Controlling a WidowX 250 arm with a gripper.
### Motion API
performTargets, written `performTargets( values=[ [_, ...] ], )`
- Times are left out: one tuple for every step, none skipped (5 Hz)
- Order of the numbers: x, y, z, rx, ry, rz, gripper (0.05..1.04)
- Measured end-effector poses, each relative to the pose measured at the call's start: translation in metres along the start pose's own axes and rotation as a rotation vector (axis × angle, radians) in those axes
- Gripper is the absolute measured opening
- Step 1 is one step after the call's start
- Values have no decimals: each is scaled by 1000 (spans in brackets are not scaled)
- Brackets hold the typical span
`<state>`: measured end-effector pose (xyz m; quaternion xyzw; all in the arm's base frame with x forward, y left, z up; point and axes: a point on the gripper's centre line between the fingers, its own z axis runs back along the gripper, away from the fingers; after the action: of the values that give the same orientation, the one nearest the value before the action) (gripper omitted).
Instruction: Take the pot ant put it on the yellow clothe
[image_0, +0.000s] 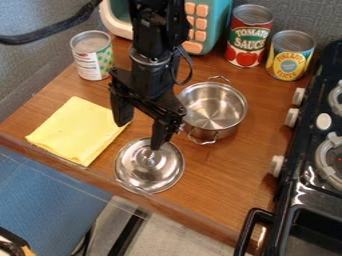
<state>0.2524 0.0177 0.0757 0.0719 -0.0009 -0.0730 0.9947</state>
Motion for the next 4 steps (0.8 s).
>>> performTargets(
  values=[
    [-1,-2,-6,-10,24,1,1001],
    [14,-18,-9,-46,37,-23,1001],
    [39,-36,-4,-41,30,-36,1001],
    [78,-63,1,-77,6,2,1001]
  ],
)
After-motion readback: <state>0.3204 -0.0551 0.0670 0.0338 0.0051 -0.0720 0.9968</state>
